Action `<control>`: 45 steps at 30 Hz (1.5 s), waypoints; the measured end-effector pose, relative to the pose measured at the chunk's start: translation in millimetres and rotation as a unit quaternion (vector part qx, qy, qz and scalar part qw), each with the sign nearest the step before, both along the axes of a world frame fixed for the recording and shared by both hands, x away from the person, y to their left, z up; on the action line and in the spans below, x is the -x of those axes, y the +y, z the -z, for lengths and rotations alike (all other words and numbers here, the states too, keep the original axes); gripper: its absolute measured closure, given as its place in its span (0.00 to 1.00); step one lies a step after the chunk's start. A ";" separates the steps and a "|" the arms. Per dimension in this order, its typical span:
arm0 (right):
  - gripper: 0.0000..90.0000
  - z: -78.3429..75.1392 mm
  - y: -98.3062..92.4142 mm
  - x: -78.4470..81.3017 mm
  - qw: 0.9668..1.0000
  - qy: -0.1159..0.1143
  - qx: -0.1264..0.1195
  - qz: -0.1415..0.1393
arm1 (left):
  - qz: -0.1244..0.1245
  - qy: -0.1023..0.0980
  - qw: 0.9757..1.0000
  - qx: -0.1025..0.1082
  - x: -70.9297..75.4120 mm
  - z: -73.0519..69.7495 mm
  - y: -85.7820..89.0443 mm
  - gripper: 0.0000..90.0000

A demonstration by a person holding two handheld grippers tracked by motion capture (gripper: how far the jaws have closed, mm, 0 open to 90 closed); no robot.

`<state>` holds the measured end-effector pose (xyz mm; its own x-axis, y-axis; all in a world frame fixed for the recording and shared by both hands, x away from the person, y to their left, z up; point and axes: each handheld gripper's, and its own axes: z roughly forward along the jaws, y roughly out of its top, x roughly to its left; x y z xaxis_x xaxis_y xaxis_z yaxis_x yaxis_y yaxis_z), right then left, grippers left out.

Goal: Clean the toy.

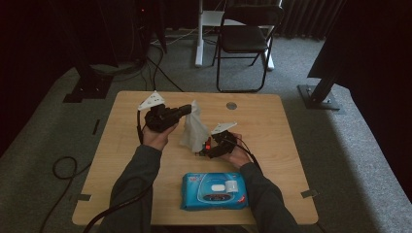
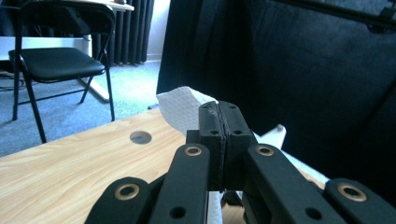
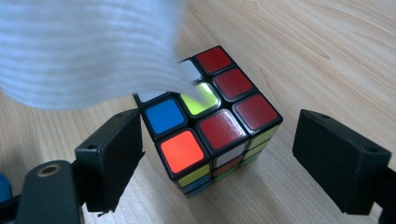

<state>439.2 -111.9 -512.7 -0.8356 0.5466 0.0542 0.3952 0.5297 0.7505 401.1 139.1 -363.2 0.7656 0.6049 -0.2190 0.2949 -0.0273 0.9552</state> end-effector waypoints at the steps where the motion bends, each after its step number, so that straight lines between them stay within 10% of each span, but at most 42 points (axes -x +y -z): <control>1: 0.18 0.5 -1.1 0.3 1.000 0.003 -0.005 0.002 | 0.000 -0.001 1.000 0.004 -1.9 0.6 -1.8 1.00; 6: 0.19 3.6 -6.5 1.3 1.000 0.009 -0.011 0.008 | -0.003 0.004 1.000 0.017 -9.6 10.3 -13.4 1.00; 18: 0.27 6.7 -14.8 2.0 0.999 0.014 -0.025 0.021 | 0.011 0.071 0.997 -0.029 -20.6 66.2 -24.7 0.99; 29: 0.28 10.2 -16.2 2.3 0.999 0.021 -0.026 0.024 | 0.029 0.152 0.983 -0.098 -24.8 124.0 -45.0 0.98; 32: 0.28 10.8 -16.7 2.0 0.999 0.023 -0.024 0.023 | 0.020 0.154 0.980 -0.128 -24.5 134.1 -50.0 0.93; 45: 0.28 11.6 -16.4 1.8 0.999 0.025 -0.023 0.023 | 0.031 0.102 0.983 -0.152 -12.6 120.2 -52.8 0.57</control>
<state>437.4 -128.3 -524.3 -0.8056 0.5800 0.1209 0.4553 0.4756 0.7527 413.8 86.3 -483.3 0.7625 0.6192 -0.1877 0.4677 -0.3271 0.8211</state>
